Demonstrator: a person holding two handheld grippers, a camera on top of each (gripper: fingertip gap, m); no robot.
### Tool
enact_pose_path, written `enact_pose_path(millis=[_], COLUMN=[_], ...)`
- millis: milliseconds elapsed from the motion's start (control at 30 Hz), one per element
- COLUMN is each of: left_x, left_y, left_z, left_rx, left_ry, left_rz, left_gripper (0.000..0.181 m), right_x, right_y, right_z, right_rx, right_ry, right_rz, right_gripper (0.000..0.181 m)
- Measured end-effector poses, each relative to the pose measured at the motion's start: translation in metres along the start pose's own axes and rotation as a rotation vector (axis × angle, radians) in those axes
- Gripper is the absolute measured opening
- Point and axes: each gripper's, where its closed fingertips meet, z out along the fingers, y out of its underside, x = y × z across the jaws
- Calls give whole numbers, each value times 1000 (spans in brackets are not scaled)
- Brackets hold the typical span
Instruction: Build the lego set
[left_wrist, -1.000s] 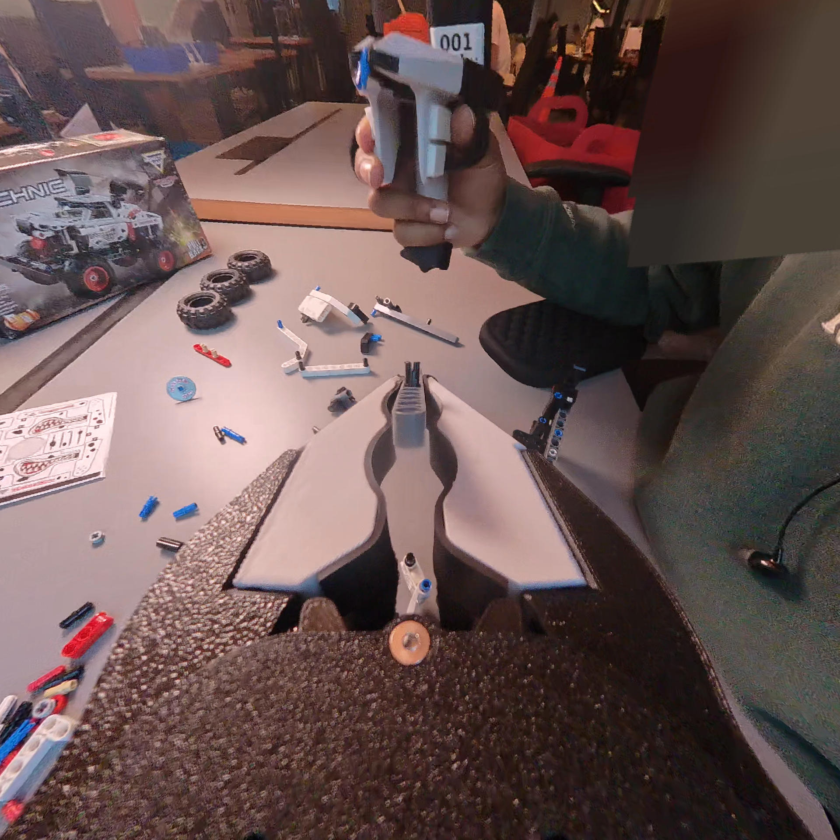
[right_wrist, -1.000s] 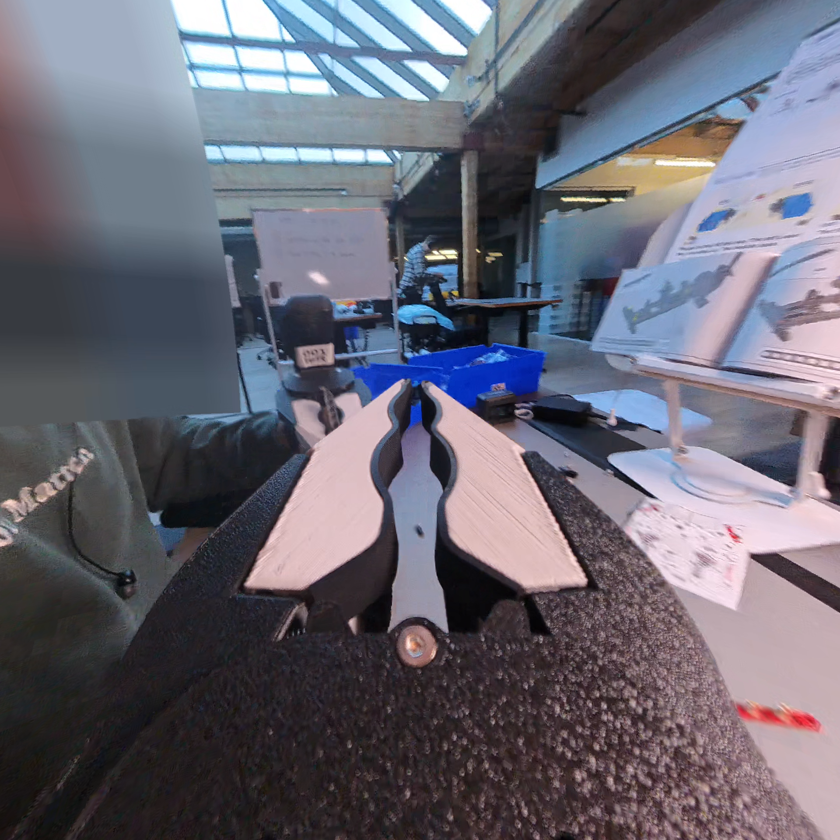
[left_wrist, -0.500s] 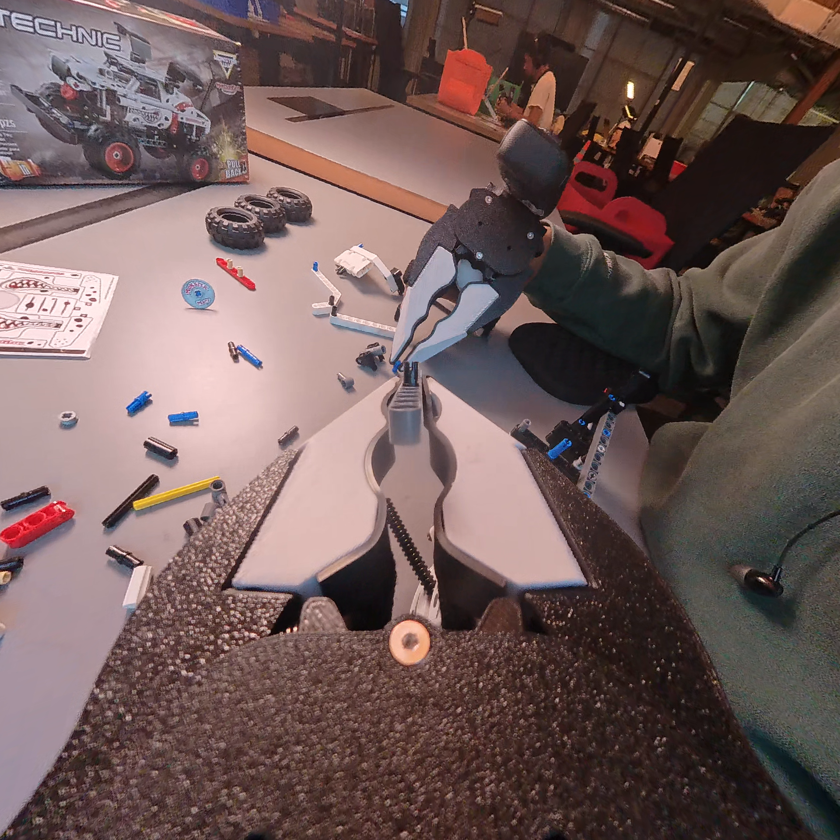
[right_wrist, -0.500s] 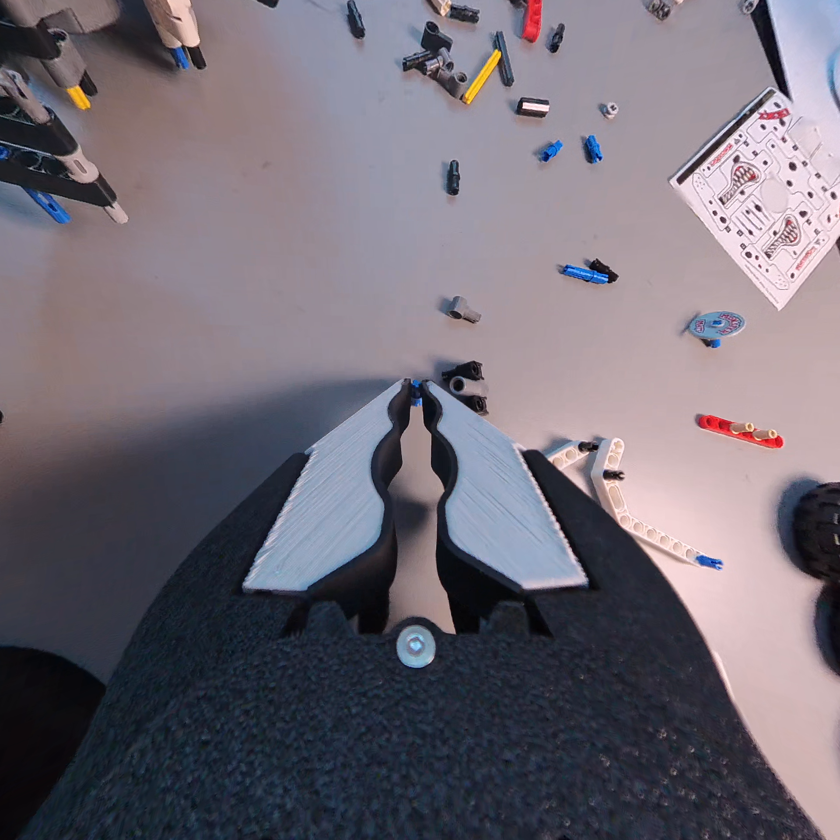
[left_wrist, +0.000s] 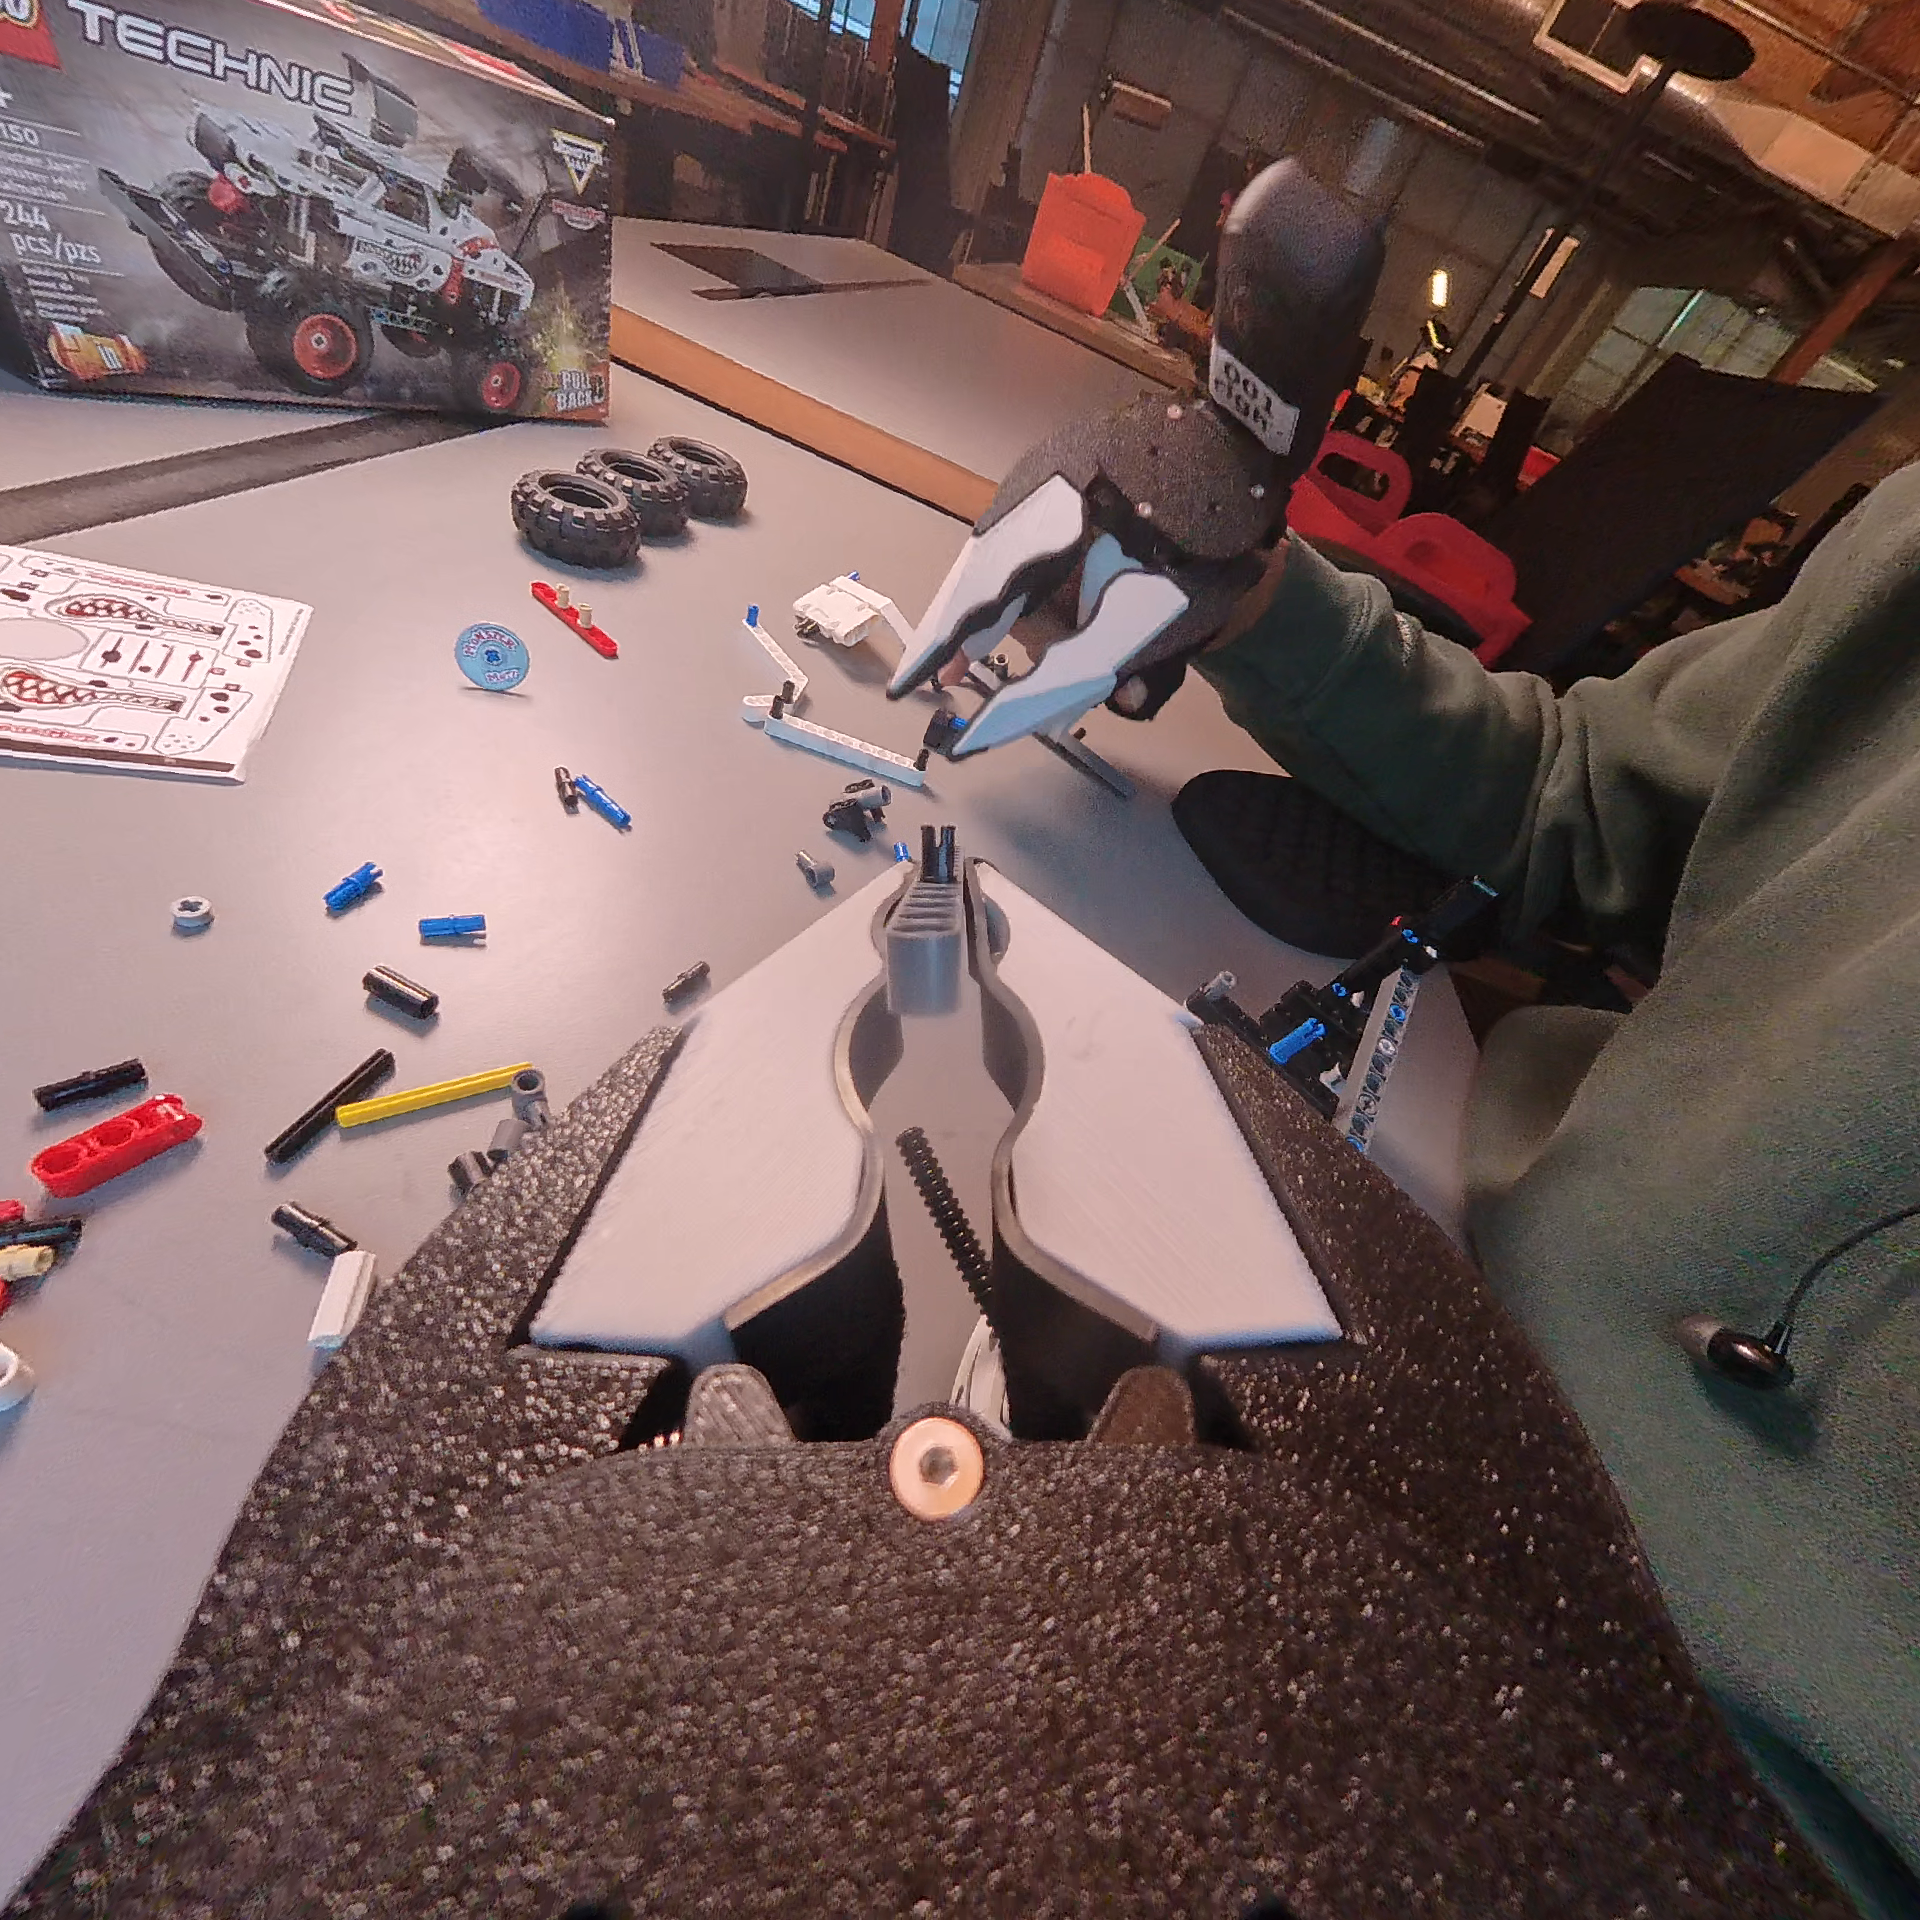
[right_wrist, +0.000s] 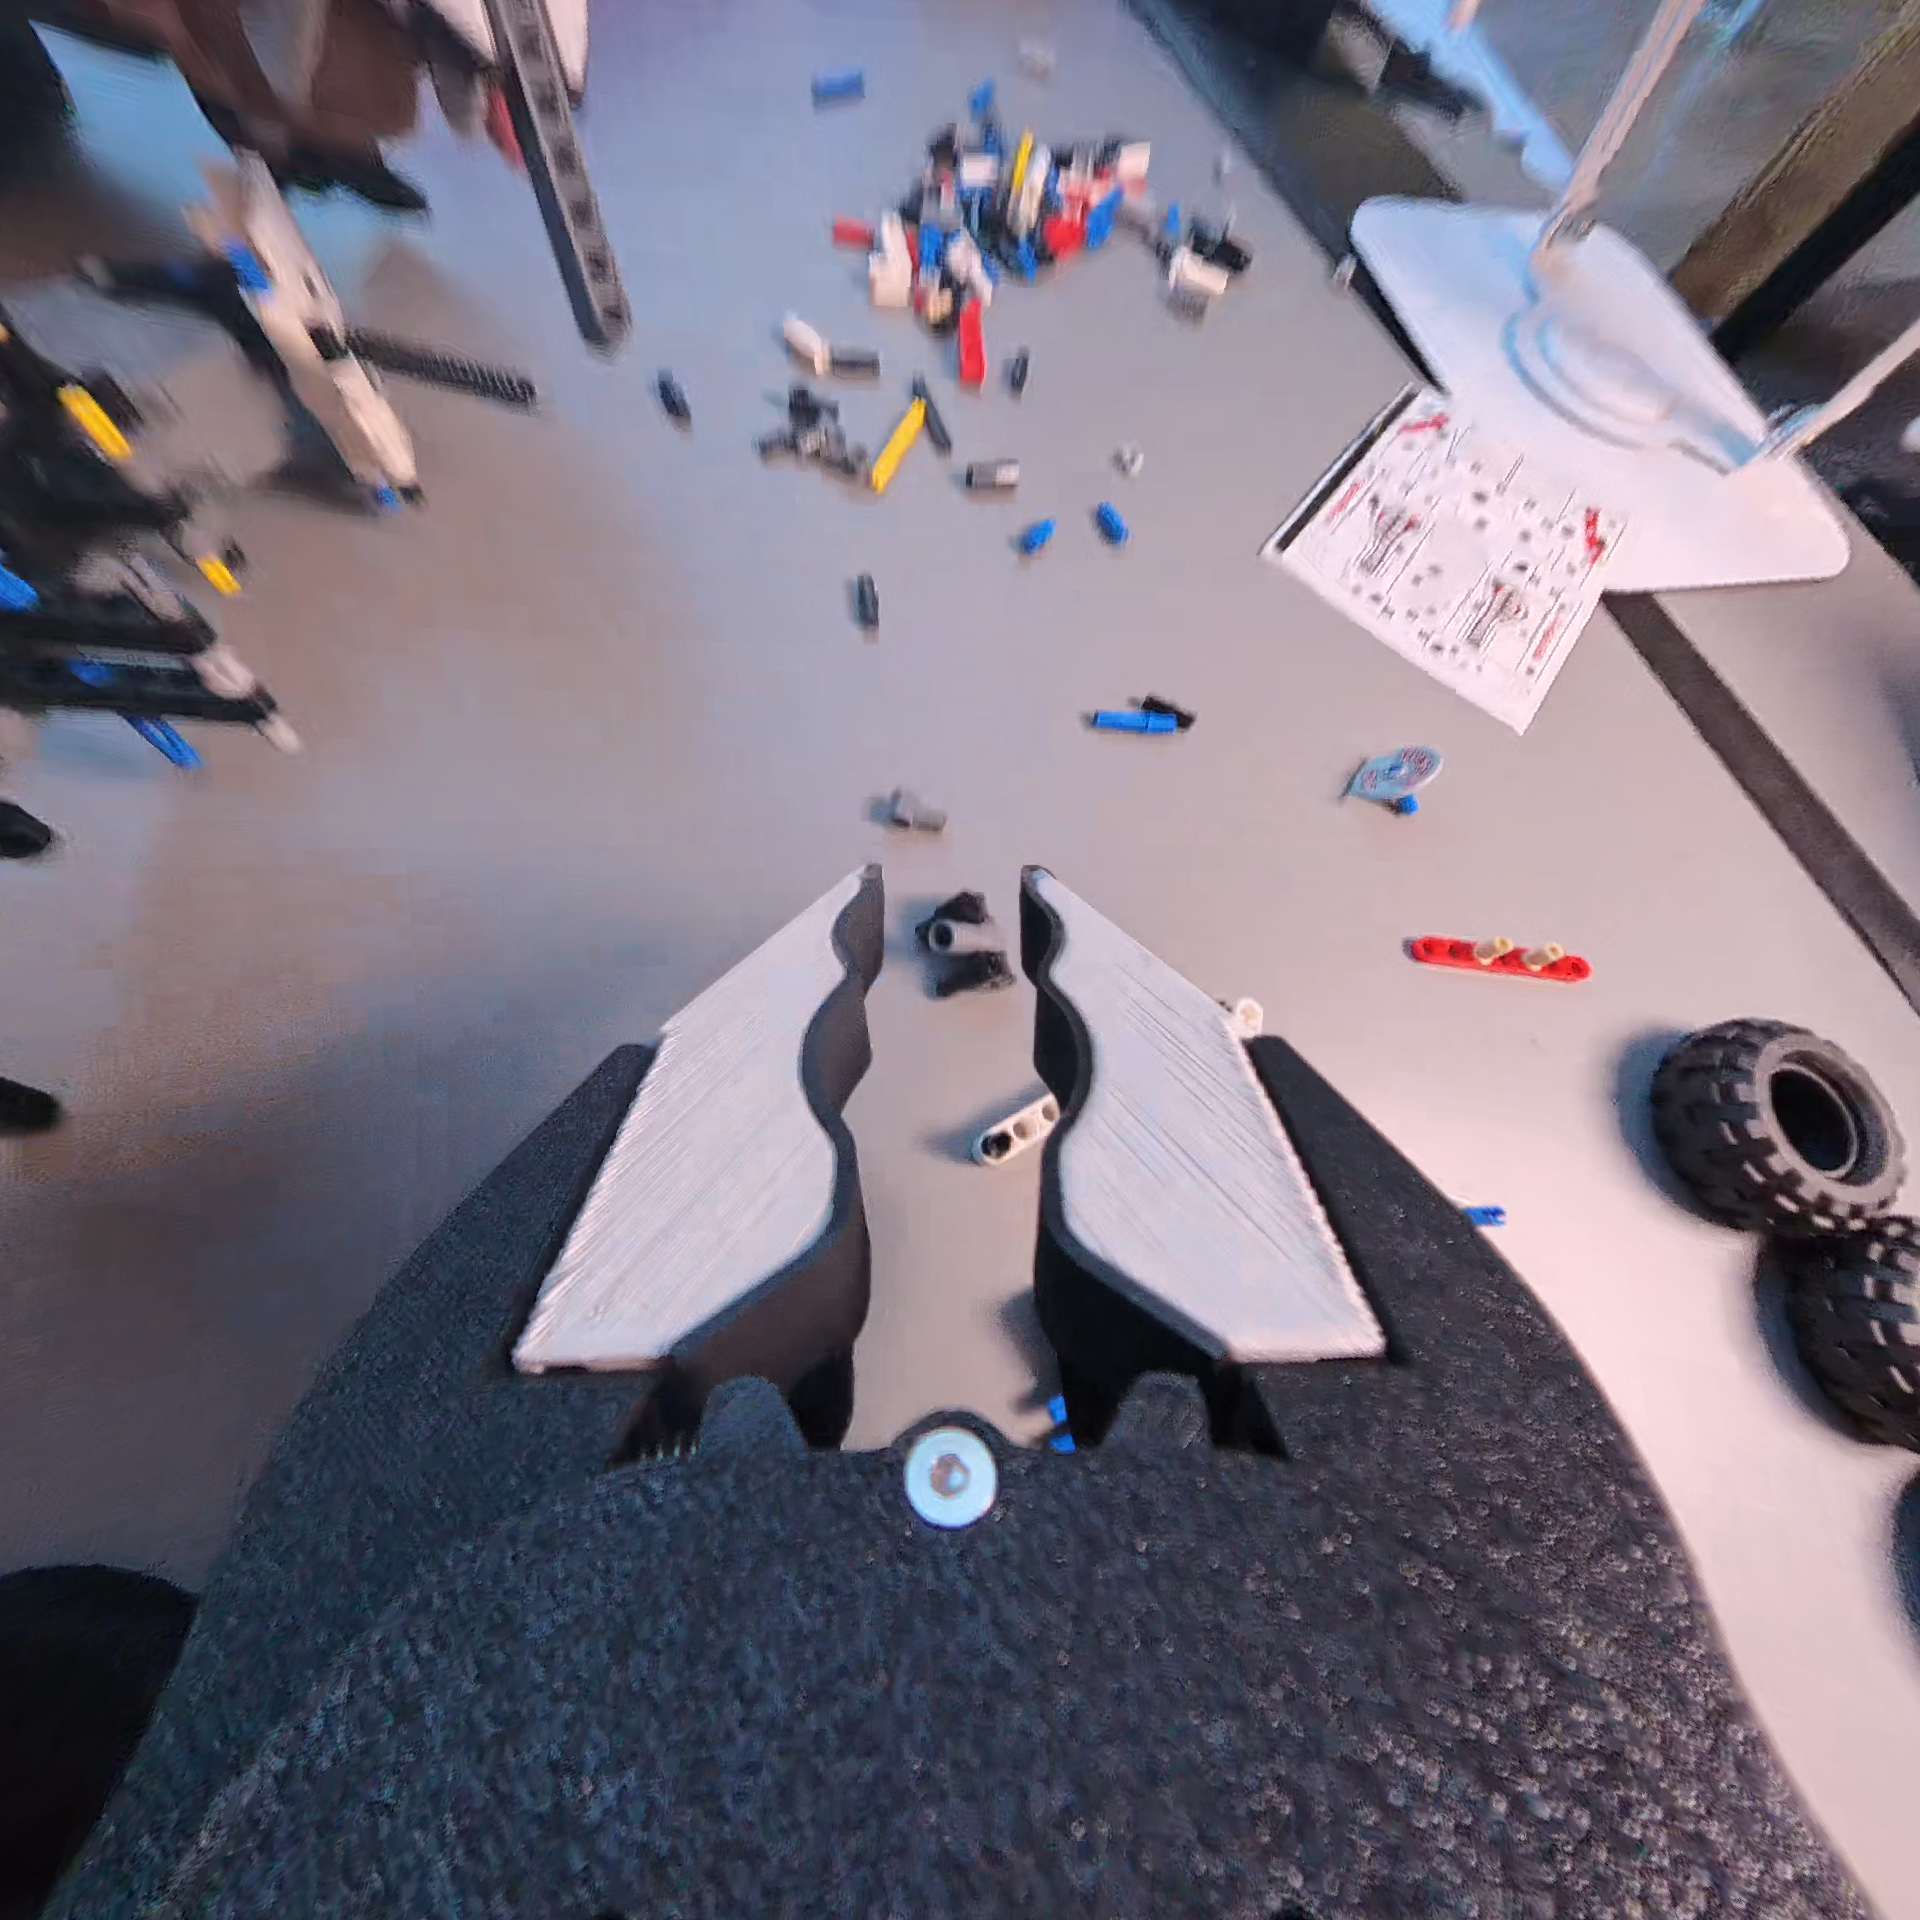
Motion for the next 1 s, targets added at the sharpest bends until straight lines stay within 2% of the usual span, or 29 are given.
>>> enact_pose_path(millis=[133,333,433,567,633,733,900,1000], left_x=[-5,-14,-13,-13,-13,-10,7,21], left_y=[-1,-5,-5,-8,-9,-10,-10,-9], left_z=[-4,-11,-11,-12,-12,-12,-7,-3], left_rx=[4,26,25,36,45,65,69,63], left_ry=[-26,-59,-59,-62,-50,-14,126,213], left_rz=[4,-4,-2,-3,-25,-77,-179,-217], left_gripper=[7,7,7,7,8,7,8,7], right_x=[2,15,37,83,88,71,-7,-50], right_y=[22,28,8,-28,-39,-57,-86,-100], right_z=[18,22,9,-40,-57,-63,-28,-6], right_rx=[-156,-188,-67,235,372,502,454,421], right_ry=[74,143,228,385,347,220,21,-96], right_rz=[-109,-130,-51,161,265,289,8,-53], right_gripper=[25,8,16,22,23,25,25,24])
